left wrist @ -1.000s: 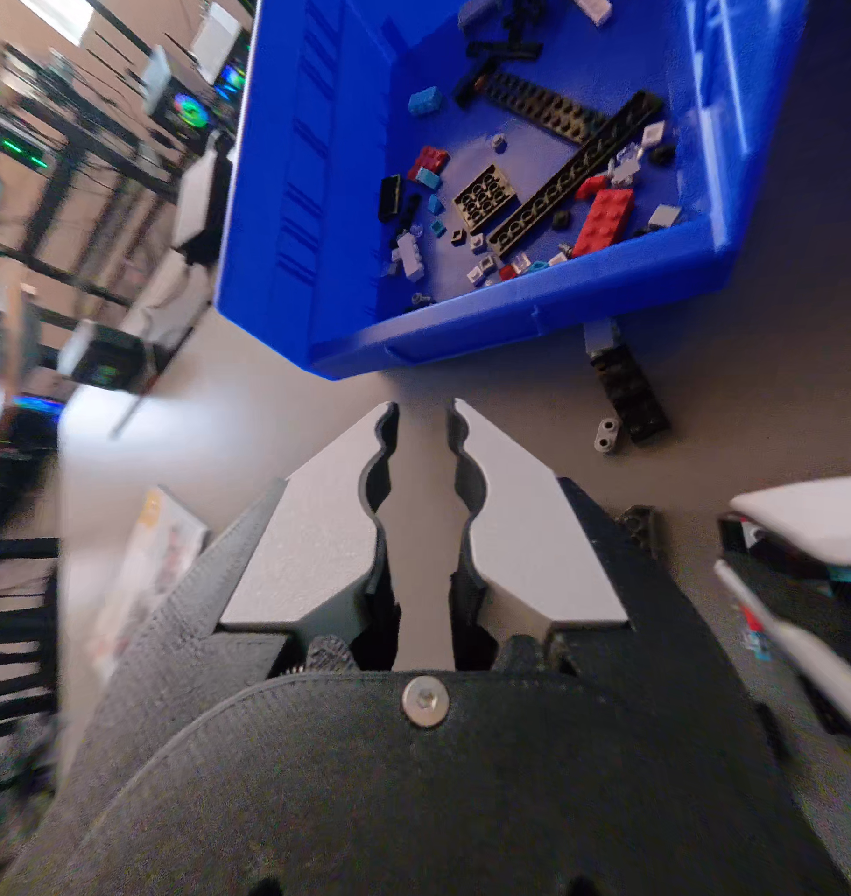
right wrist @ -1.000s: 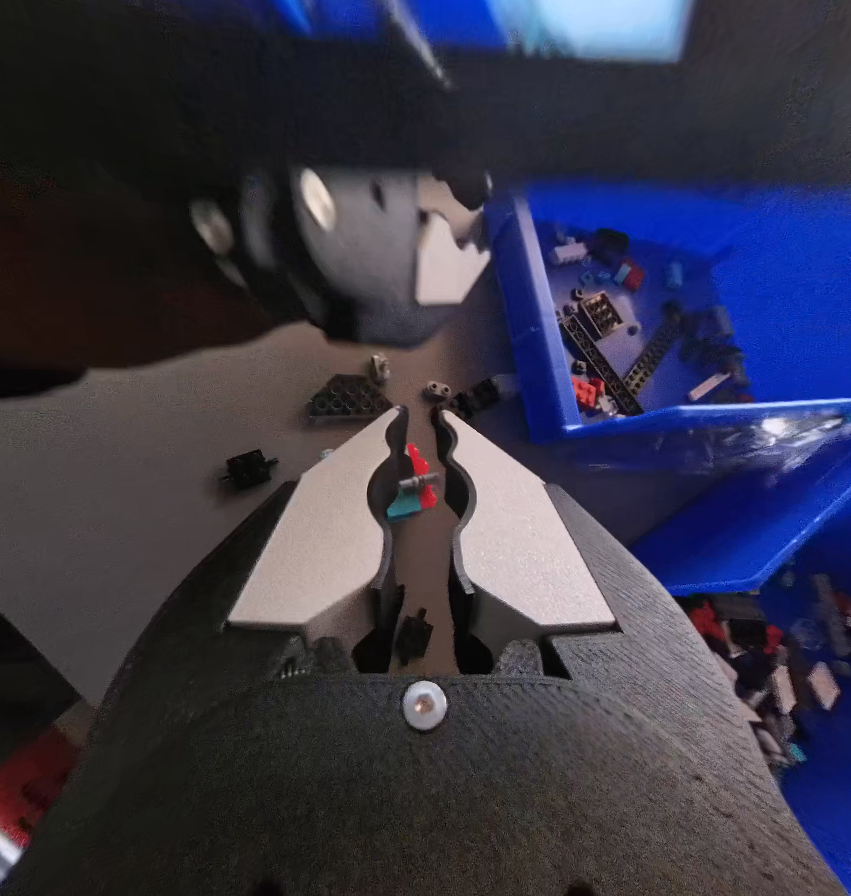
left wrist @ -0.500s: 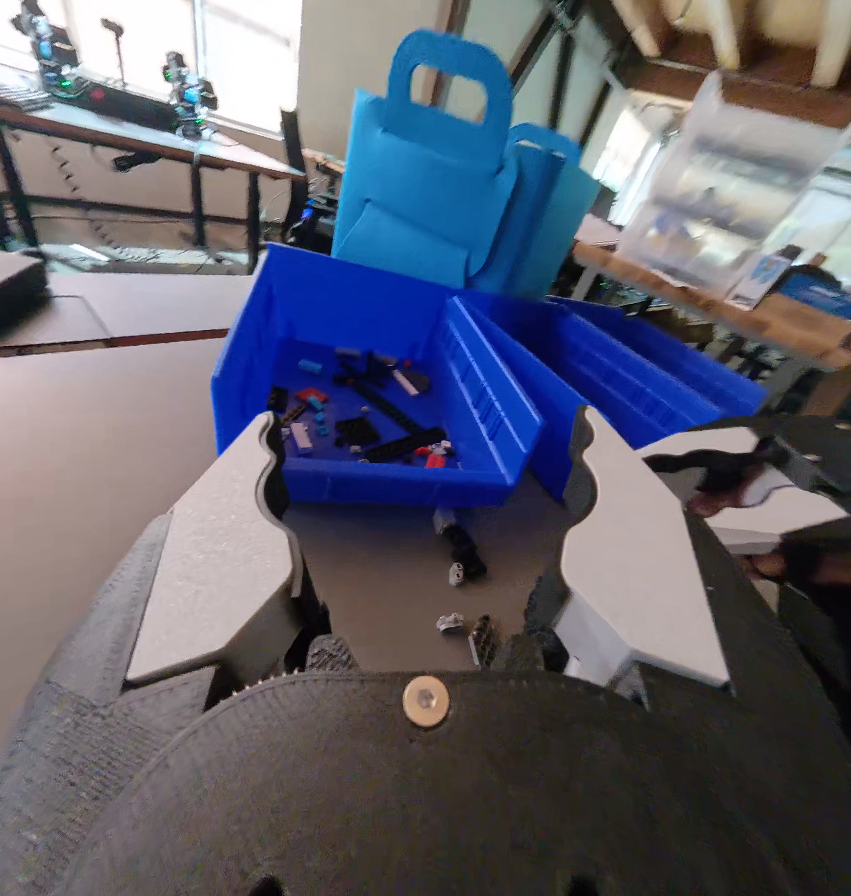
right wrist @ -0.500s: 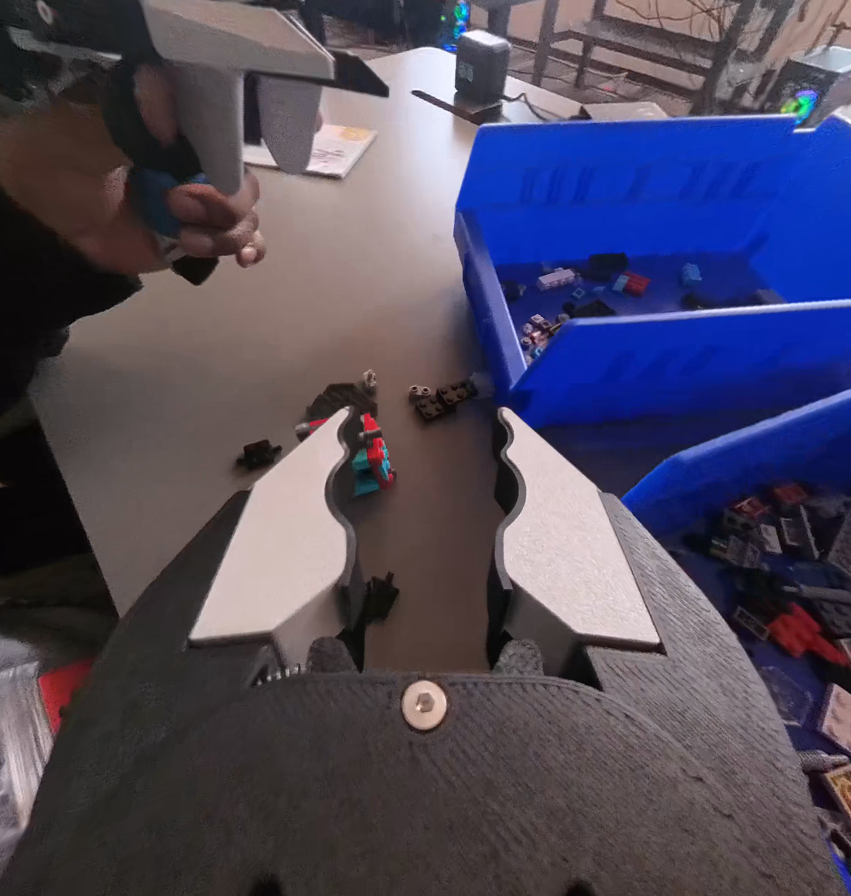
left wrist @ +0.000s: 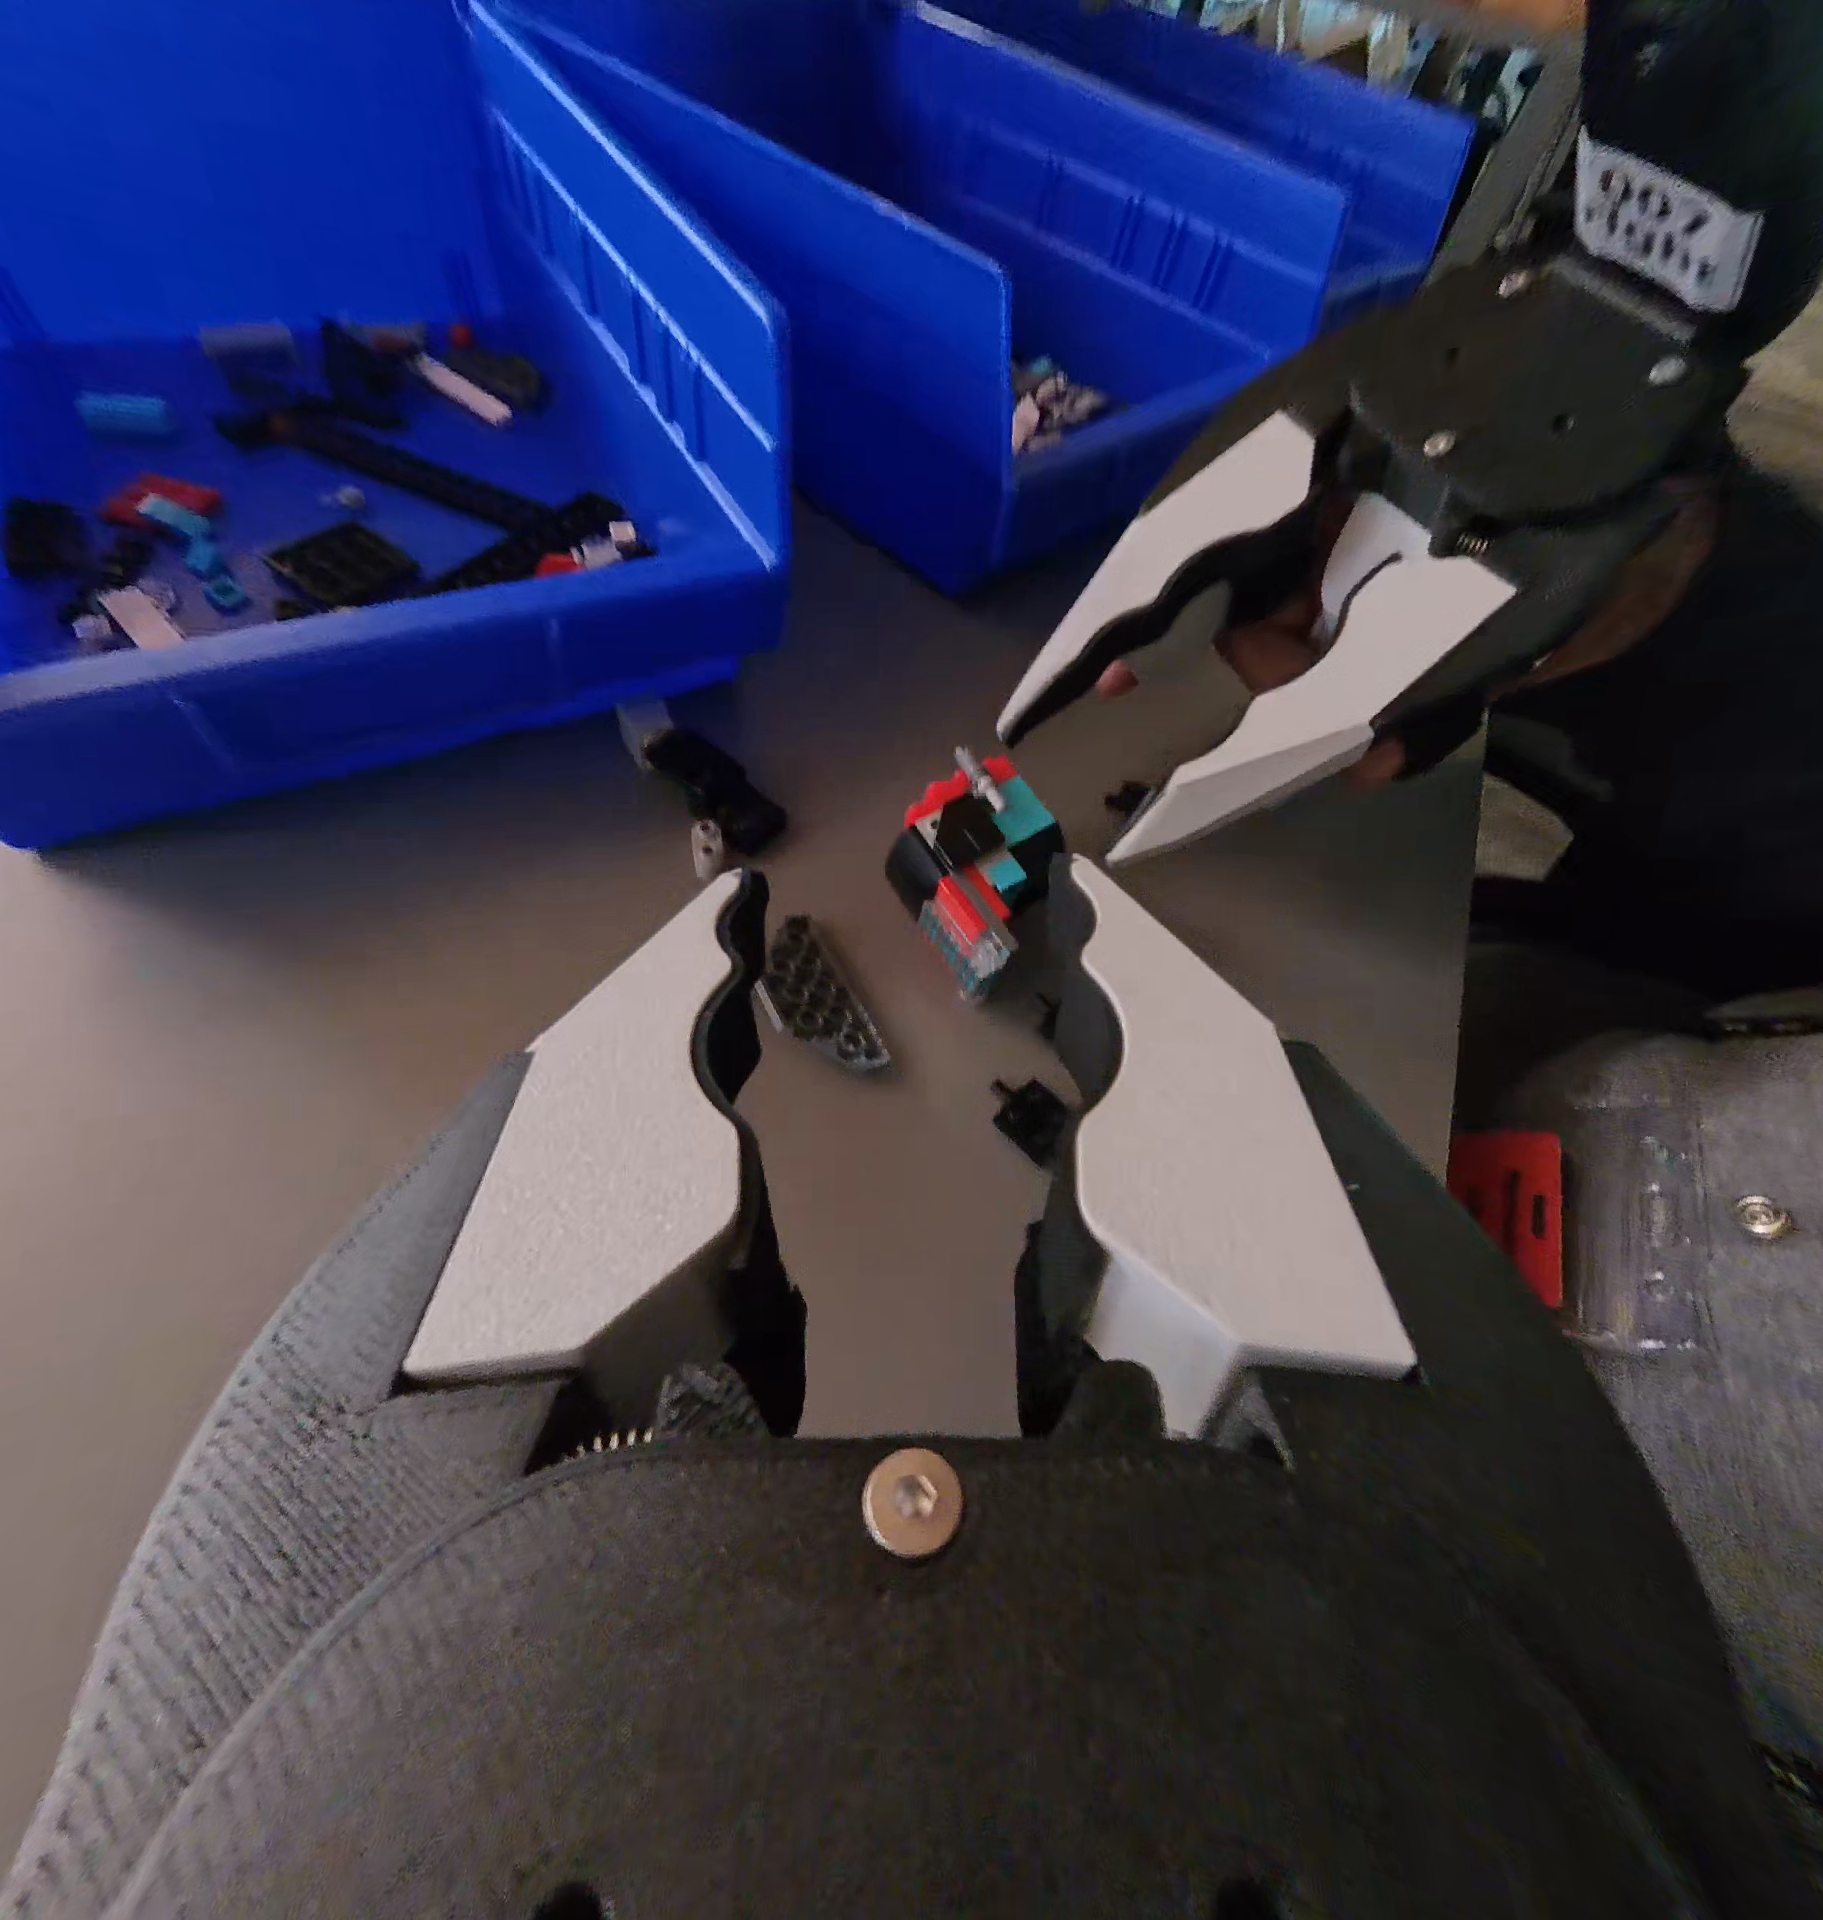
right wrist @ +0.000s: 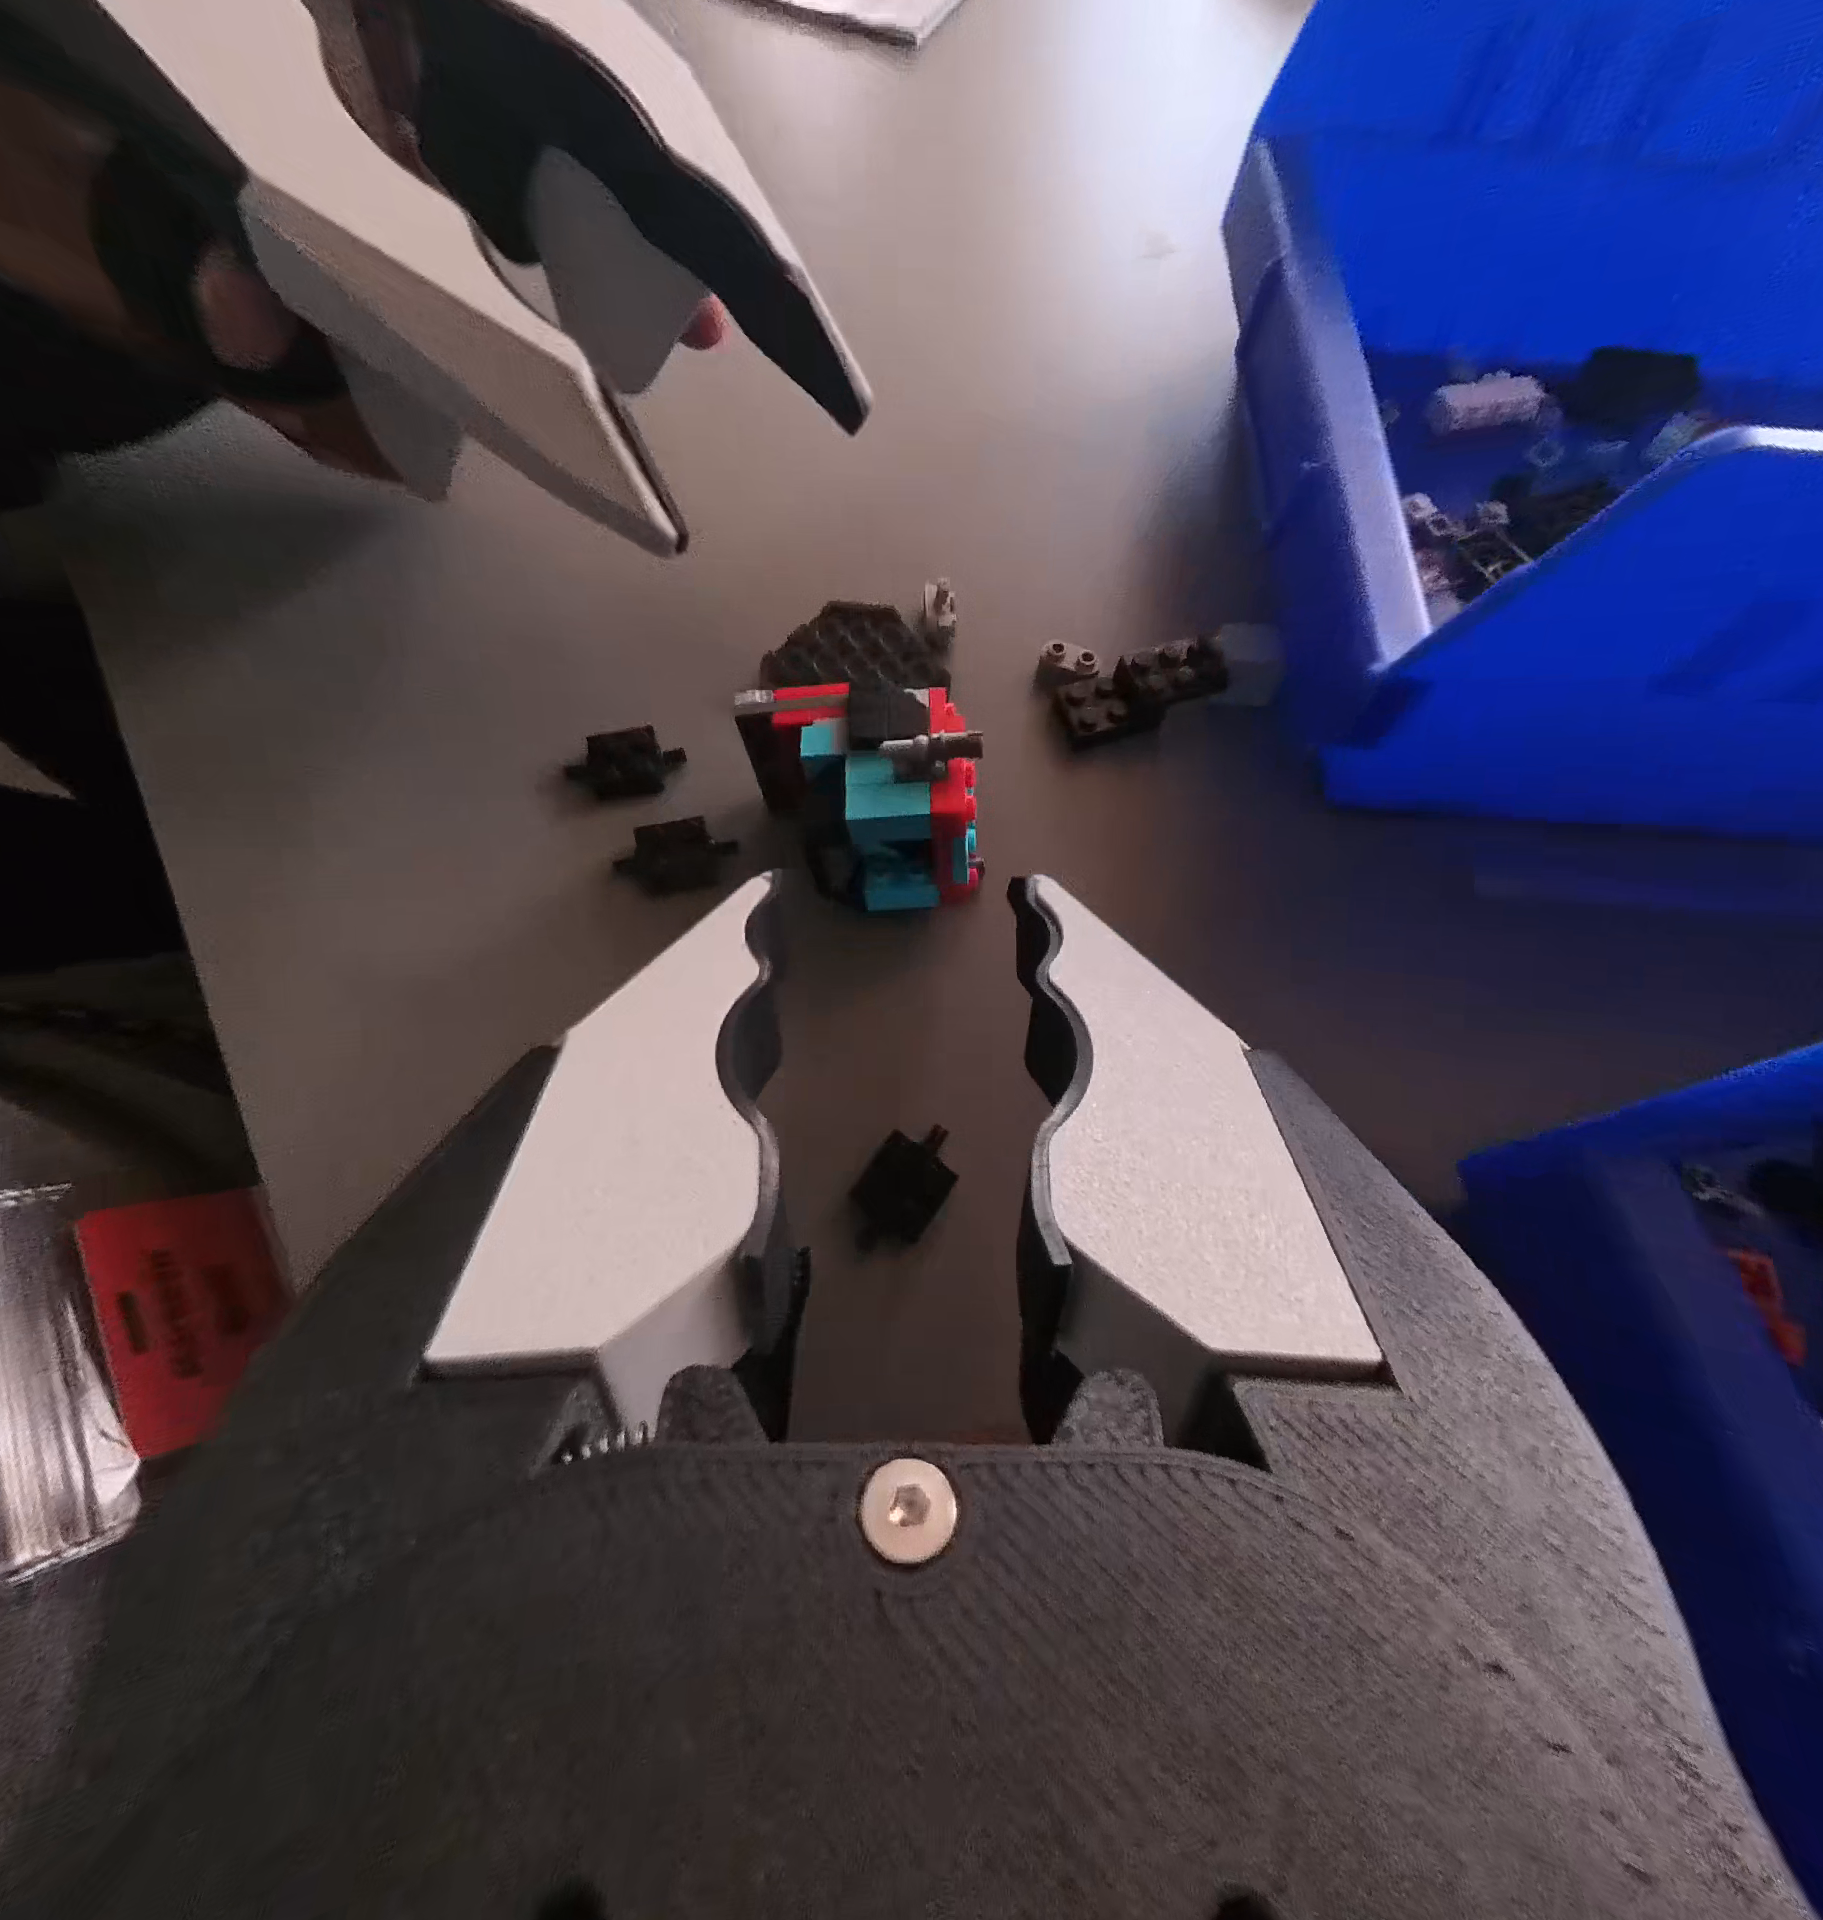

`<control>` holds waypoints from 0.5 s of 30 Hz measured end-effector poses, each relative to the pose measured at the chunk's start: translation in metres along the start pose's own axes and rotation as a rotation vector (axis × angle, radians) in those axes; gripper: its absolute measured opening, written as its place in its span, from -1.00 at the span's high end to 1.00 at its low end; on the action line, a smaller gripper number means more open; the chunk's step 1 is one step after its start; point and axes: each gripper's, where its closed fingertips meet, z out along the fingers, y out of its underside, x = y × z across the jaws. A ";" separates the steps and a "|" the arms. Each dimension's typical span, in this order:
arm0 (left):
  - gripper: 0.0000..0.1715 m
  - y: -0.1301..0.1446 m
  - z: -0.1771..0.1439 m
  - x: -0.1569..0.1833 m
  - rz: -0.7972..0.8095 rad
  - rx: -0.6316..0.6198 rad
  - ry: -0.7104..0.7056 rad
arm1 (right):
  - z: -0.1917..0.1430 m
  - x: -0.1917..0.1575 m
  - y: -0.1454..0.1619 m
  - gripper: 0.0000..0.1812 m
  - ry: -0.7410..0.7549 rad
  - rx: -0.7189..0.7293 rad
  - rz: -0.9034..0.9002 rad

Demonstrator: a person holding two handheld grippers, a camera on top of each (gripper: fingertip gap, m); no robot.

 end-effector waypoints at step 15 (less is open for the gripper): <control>0.55 0.063 -0.003 0.033 0.145 -0.309 0.077 | -0.037 0.010 0.050 0.52 0.003 -0.125 0.016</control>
